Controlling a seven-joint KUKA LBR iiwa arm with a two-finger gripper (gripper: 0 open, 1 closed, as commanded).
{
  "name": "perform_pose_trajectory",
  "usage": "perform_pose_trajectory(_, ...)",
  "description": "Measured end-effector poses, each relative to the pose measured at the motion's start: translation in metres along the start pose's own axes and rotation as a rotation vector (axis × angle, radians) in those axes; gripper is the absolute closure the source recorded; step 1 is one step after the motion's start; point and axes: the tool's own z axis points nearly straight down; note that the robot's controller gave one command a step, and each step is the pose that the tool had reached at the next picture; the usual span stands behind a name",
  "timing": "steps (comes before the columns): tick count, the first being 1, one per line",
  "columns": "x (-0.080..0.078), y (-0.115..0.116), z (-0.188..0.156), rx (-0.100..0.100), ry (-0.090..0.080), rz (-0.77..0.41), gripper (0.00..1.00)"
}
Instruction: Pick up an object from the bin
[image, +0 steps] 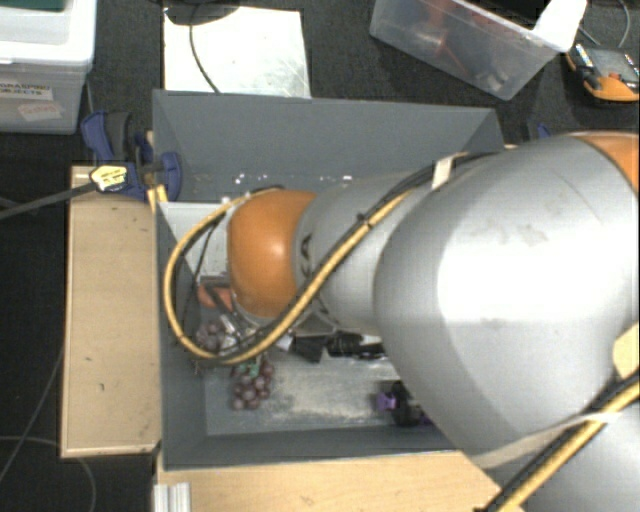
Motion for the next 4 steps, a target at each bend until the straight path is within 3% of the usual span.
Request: perform_pose_trajectory(4,-0.001,0.0,-0.068,-0.002,-0.001,-0.001,1.0)
